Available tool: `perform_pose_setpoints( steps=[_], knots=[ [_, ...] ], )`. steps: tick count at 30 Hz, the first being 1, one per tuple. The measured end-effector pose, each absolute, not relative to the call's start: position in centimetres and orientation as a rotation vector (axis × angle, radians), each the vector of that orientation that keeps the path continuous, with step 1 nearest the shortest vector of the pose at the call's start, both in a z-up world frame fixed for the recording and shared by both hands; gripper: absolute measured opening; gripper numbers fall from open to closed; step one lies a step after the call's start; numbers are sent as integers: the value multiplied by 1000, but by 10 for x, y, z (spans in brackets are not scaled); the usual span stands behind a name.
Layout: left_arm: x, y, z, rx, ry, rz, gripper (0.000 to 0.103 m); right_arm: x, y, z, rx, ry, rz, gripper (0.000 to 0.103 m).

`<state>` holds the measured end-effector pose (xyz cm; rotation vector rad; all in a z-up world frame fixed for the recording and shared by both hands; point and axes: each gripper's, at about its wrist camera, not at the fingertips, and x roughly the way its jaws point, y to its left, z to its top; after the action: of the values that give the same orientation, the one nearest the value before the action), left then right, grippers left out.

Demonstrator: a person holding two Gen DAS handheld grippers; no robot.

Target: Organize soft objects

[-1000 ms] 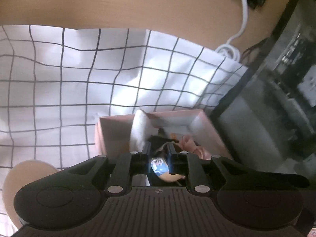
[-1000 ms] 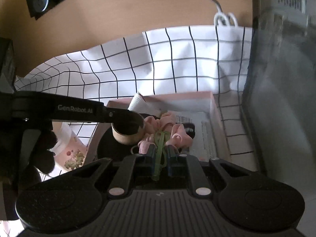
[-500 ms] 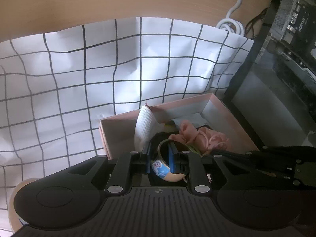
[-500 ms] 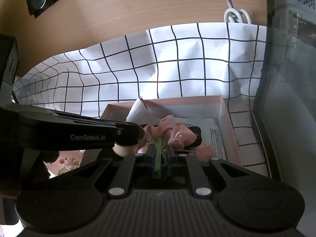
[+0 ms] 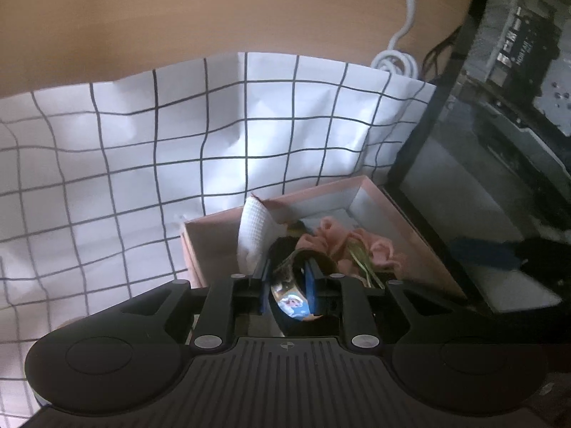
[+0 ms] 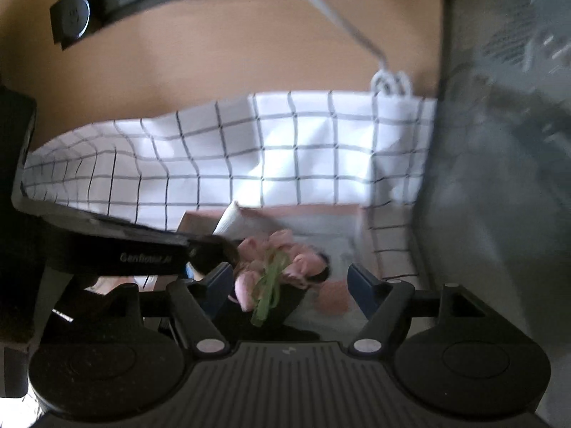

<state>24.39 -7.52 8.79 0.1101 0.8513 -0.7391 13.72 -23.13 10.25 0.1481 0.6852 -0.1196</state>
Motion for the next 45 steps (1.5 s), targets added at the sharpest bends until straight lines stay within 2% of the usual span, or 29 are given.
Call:
perform_pose_setpoints(
  steps=[6, 12, 18, 25, 32, 35, 36, 45],
  knots=[
    [215, -64, 115, 143, 714, -727, 23, 108, -220, 121, 131, 665, -219, 74],
    [172, -19, 127, 112, 589, -712, 23, 74, -189, 126, 123, 663, -234, 80],
    [115, 30, 98, 45, 619, -562, 23, 47, -157, 115, 23, 681, -108, 85],
    [37, 50, 45, -18, 680, -348, 23, 27, -139, 75, -67, 750, 109, 86],
    [6, 33, 16, -36, 697, -173, 23, 32, -151, 25, -44, 855, 170, 86],
    [5, 23, 7, -38, 719, -135, 23, 34, -158, 16, -31, 846, 160, 101],
    [2, 20, 4, -36, 711, -119, 23, 35, -161, 14, -23, 846, 154, 103],
    [-12, -5, -3, -6, 623, -23, 30, 32, -168, 7, -16, 777, 129, 103]
  ],
)
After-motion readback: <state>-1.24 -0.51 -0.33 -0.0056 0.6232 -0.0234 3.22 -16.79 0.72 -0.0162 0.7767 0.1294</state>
